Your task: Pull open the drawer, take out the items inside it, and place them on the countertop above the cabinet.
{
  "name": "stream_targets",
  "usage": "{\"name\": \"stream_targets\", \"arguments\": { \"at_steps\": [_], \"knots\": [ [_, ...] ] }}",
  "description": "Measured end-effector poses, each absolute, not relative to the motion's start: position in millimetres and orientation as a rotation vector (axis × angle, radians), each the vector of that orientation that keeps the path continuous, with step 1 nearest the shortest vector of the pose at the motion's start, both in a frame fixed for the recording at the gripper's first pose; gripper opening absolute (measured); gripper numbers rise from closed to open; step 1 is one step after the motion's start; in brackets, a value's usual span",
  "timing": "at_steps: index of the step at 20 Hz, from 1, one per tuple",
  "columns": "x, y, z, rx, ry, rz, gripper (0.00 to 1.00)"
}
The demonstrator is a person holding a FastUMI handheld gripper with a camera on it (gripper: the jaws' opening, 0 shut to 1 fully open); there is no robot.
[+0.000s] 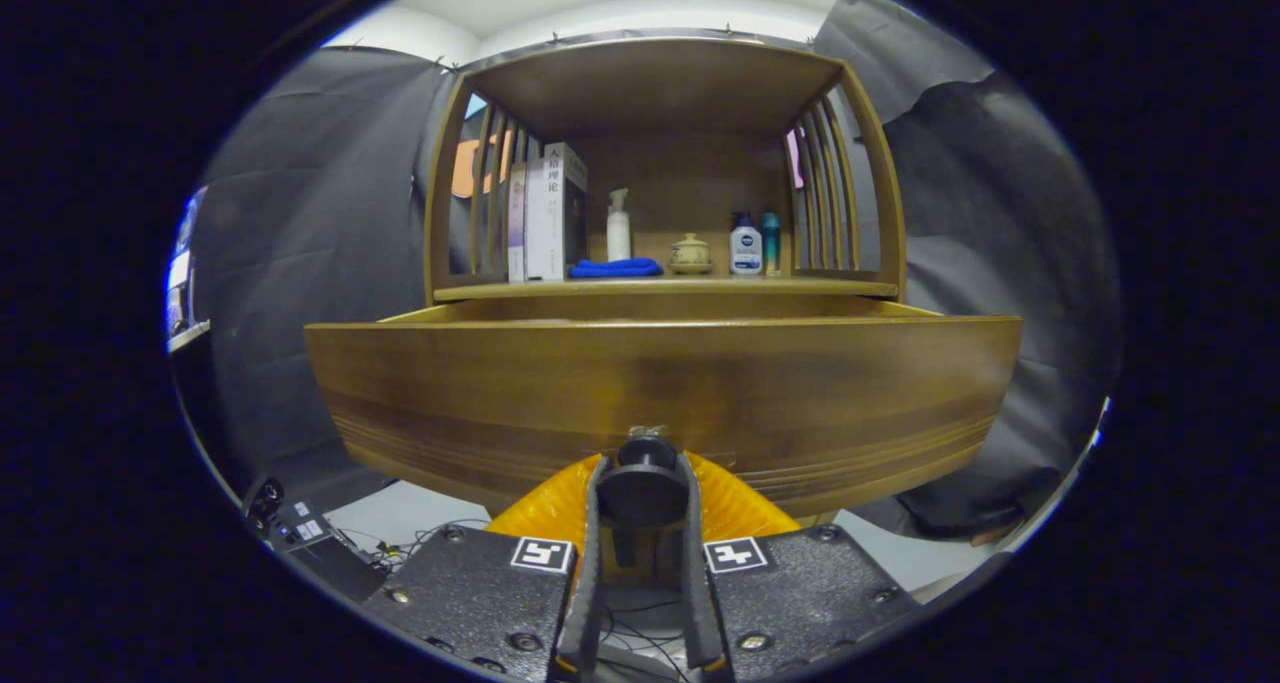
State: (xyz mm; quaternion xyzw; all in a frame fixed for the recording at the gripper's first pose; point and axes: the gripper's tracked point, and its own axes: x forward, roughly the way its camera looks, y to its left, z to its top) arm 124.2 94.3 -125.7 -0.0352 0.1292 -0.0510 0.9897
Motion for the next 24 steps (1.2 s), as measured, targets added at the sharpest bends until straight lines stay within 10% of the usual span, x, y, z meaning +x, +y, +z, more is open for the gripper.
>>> {"name": "stream_targets", "arguments": {
  "at_steps": [3, 11, 17, 24],
  "knots": [
    [125.1, 93.9, -125.8, -0.077, 0.255, -0.104, 0.35],
    [113.7, 99.4, -73.7, -0.279, 0.103, -0.124, 0.79],
    [128.1, 113.8, 3.5, -0.318, 0.014, -0.068, 0.8],
    [197.5, 95.1, -5.7, -0.266, 0.4, 0.012, 0.8]
  ]
}}
